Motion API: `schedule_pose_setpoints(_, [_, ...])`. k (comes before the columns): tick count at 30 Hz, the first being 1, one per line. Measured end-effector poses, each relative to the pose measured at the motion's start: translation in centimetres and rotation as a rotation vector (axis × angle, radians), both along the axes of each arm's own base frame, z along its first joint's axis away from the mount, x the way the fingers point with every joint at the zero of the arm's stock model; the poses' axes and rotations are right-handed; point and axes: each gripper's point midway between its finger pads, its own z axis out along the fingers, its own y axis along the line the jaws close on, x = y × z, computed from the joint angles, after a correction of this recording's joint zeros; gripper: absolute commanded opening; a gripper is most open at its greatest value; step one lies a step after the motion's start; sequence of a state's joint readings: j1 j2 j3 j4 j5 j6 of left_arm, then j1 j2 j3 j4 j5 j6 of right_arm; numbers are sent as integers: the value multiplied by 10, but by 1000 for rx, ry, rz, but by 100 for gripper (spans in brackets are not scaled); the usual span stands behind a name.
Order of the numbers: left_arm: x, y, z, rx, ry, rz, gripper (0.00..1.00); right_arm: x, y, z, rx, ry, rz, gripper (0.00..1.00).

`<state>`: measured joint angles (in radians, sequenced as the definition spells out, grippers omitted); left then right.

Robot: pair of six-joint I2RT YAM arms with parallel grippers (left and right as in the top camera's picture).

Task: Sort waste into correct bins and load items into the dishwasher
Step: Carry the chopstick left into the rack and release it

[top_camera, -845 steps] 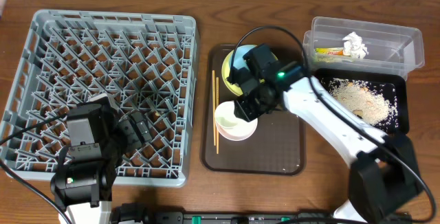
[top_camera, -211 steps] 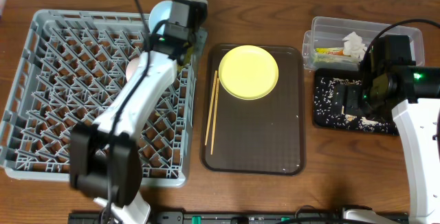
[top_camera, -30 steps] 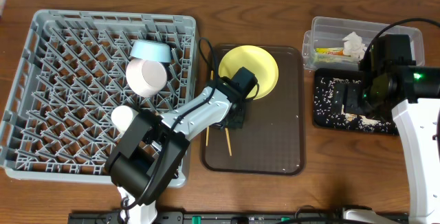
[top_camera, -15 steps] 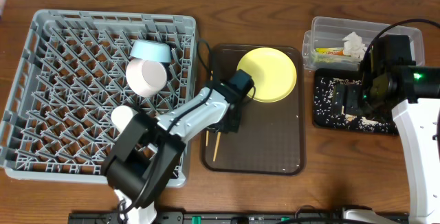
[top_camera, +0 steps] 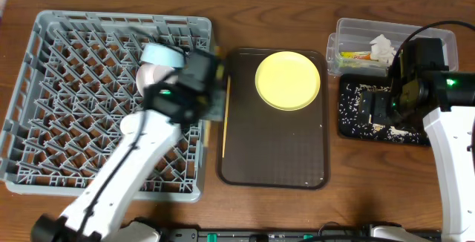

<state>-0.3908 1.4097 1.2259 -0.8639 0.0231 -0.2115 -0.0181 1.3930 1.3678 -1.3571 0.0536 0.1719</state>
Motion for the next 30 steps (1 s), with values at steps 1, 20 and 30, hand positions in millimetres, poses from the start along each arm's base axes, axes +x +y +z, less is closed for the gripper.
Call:
schedule_pose_setpoints(1, [2,10,2,5,-3,17,6,0,0,0,0,0,0,99])
schedule_pose_setpoints(20, [27,31,-86,41,219,-24,33,0,0,0,0,0,0,99])
schedule_pose_setpoints(30, [32,34,-63,38,143,-42,50,-1,0,0,0,5,0,99])
